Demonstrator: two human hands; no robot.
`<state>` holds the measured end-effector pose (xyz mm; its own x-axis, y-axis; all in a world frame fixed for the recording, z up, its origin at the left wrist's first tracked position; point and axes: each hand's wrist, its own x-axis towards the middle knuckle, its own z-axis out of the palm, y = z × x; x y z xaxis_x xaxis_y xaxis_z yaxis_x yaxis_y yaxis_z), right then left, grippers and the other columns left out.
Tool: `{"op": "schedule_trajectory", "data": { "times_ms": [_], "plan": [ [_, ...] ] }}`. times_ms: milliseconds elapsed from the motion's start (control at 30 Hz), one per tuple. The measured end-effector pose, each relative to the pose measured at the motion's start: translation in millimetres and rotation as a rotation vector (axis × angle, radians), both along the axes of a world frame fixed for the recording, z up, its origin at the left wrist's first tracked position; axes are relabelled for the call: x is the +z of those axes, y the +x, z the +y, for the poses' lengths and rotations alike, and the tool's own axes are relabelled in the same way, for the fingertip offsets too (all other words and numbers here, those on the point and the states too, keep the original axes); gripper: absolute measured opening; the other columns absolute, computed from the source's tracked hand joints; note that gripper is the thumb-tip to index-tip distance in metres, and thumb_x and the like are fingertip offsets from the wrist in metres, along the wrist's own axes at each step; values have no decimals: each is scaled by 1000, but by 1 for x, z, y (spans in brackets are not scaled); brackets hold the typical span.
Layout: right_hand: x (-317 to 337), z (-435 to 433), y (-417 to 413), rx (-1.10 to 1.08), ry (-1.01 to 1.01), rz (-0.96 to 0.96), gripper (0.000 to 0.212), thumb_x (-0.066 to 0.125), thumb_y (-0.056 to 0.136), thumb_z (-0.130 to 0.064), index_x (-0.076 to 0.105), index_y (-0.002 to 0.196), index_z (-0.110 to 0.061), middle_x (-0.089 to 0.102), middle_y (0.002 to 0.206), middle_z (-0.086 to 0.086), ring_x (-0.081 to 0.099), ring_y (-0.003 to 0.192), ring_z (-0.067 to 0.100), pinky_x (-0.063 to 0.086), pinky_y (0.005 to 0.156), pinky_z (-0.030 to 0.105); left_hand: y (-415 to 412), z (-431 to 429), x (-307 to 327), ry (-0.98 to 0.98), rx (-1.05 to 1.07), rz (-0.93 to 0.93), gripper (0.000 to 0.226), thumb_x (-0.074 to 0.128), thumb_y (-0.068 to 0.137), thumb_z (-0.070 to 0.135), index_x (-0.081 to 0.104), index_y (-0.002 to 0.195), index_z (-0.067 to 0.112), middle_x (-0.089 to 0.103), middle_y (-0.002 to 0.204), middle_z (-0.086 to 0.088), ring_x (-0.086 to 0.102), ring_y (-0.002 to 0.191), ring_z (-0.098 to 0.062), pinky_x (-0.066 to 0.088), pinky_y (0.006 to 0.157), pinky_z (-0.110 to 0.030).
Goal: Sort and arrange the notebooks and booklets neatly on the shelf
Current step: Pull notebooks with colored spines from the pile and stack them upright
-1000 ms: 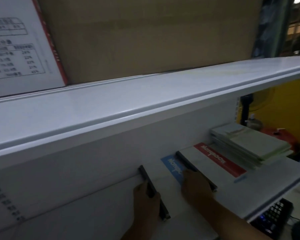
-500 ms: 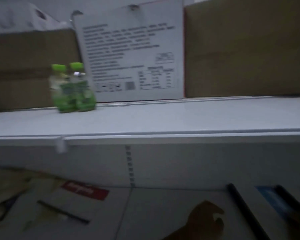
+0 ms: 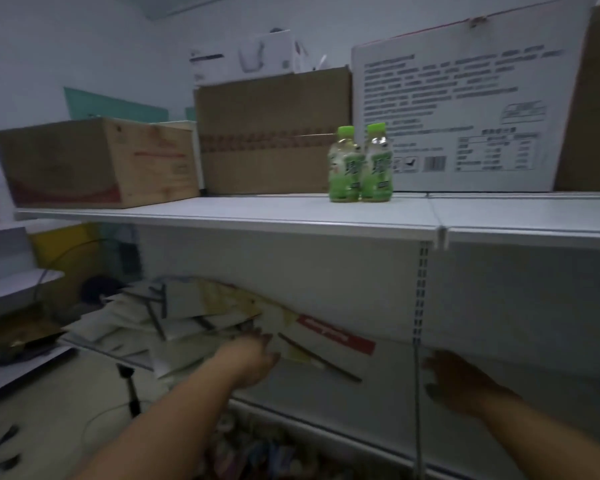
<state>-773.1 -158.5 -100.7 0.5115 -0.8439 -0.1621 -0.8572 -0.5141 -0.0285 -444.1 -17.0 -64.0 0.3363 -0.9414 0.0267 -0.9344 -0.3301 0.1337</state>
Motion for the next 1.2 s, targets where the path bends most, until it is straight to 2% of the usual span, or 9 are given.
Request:
{"op": "schedule_trajectory", "data": {
  "times_ms": [167,433,500,567,667,800,967,1100,1200],
  "plan": [
    [13,43,131,149,19,-110,57,44,93,-34,27,147,-28,13,157,1,25,141,22,27,111,25,68,67,-8,41,76,-50,61,29,98,53,22,150,22,14,159,-3,9,147,-22,15,118,-37],
    [7,41,225,283,-31,-48,61,38,96,-34,13,151,-23,-1,159,6,6,146,25,16,118,35,108,93,-11,-4,55,45,60,31,98,52,18,151,27,4,160,3,-2,148,-15,8,120,-35],
    [11,35,250,337,-88,-110,57,37,97,-35,19,149,-21,7,158,6,10,145,24,17,117,34,123,87,-12,-21,76,51,59,32,98,51,18,151,27,3,161,3,-2,148,-14,8,120,-34],
    [12,30,280,422,-209,-244,48,35,95,-37,41,137,-14,35,147,9,34,135,25,32,107,33,136,81,-13,-29,94,63,58,33,99,48,19,151,27,5,160,4,-1,148,-14,8,119,-31],
    [14,19,331,474,-253,-471,49,32,86,-39,59,114,-9,58,118,13,55,110,30,44,87,34,158,71,-4,-29,128,84,55,35,99,45,24,149,26,12,160,4,6,147,-12,12,117,-28],
    [21,7,395,516,-137,-524,34,48,90,-33,54,117,-12,54,117,8,52,112,27,46,87,32,194,54,17,-131,234,140,44,39,100,36,42,141,21,40,146,1,39,132,-16,34,107,-27],
    [18,18,457,745,-85,-305,65,49,87,-53,38,137,-14,36,143,6,36,133,26,38,101,36,228,45,18,-308,382,440,33,44,98,21,55,128,17,58,128,-1,54,115,-15,45,85,-20],
    [15,28,477,853,-385,-421,15,58,83,-27,62,89,-14,65,89,6,64,83,26,32,60,24,246,42,16,-413,454,659,25,40,99,12,61,113,12,67,94,-2,64,82,-15,53,73,-28],
    [20,21,481,805,-457,-613,18,80,54,-20,64,62,-24,61,55,-4,58,45,9,29,39,13,260,37,25,-523,560,990,28,41,100,25,61,102,7,69,76,-9,65,59,-19,51,57,-27]
  ]
}}
